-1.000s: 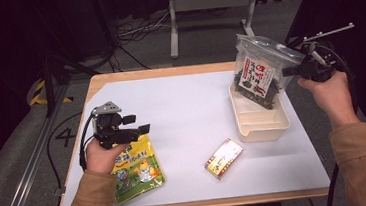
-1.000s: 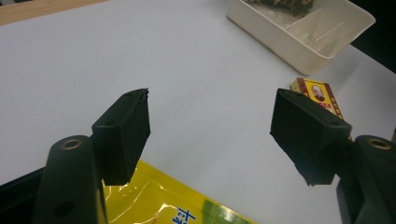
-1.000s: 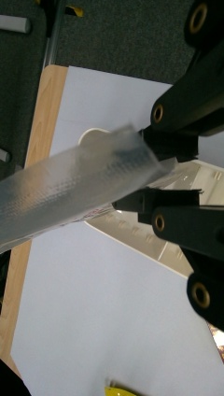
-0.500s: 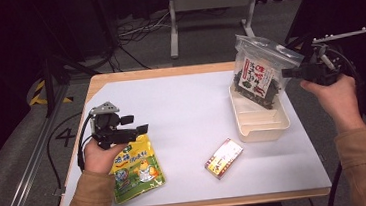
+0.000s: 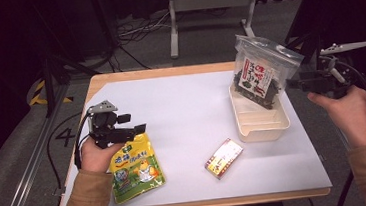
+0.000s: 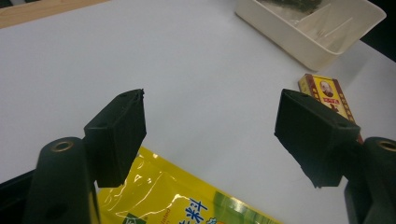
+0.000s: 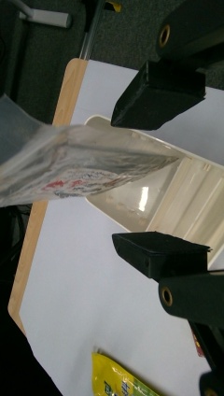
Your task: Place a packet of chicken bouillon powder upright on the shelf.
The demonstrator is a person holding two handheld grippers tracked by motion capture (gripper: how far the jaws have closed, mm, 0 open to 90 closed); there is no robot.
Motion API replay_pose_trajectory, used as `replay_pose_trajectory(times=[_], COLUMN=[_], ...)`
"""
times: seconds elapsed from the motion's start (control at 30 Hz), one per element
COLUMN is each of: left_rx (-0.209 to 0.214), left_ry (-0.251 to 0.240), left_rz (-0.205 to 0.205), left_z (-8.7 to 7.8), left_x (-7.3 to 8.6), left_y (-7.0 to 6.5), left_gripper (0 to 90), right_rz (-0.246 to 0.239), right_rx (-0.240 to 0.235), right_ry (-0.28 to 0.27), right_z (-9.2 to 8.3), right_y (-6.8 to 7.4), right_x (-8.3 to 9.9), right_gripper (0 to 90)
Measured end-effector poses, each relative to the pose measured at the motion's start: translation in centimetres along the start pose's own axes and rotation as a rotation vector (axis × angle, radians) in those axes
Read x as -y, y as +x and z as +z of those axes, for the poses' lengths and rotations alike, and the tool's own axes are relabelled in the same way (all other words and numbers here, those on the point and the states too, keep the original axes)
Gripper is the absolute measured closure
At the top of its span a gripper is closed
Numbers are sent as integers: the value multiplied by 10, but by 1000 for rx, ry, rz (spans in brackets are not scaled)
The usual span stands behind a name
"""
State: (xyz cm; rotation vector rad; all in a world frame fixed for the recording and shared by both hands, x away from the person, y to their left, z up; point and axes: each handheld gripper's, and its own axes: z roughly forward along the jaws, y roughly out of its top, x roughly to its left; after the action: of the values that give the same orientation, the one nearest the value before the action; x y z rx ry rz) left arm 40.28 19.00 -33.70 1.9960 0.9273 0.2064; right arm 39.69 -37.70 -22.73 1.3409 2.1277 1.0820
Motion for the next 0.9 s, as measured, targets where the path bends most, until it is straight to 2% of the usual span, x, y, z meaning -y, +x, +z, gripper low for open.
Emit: replay_pose_trajectory(times=[0.03,0.13,0.17,0.4,0.5,0.67,0.8,0.9], left_rx=[-4,-21,-22,-50,-64,-96,-116,-138], left_ry=[3,17,21,48,64,84,100,133], left_rz=[-1,11,-1,3,-2,17,8,-24], left_z=[-1,-4,-5,-9,-9,-10,-11,-15], left_x=[0,1,1,3,4,5,8,12], left_y=[1,3,3,7,7,5,7,11], left_gripper=[251,249,247,224,224,230,225,212], right_rz=[-16,-22,-28,-52,-65,-80,-93,-111], right_rx=[-9,-24,-30,-64,-77,-102,-118,-136], right_ry=[-2,-3,-4,-5,-4,5,4,2], right_z=[-3,-5,-6,-9,-9,-4,-2,2], right_y=[4,10,12,23,28,32,36,40], right_x=[2,5,7,13,15,18,20,22], right_gripper=[375,375,375,372,371,370,371,370])
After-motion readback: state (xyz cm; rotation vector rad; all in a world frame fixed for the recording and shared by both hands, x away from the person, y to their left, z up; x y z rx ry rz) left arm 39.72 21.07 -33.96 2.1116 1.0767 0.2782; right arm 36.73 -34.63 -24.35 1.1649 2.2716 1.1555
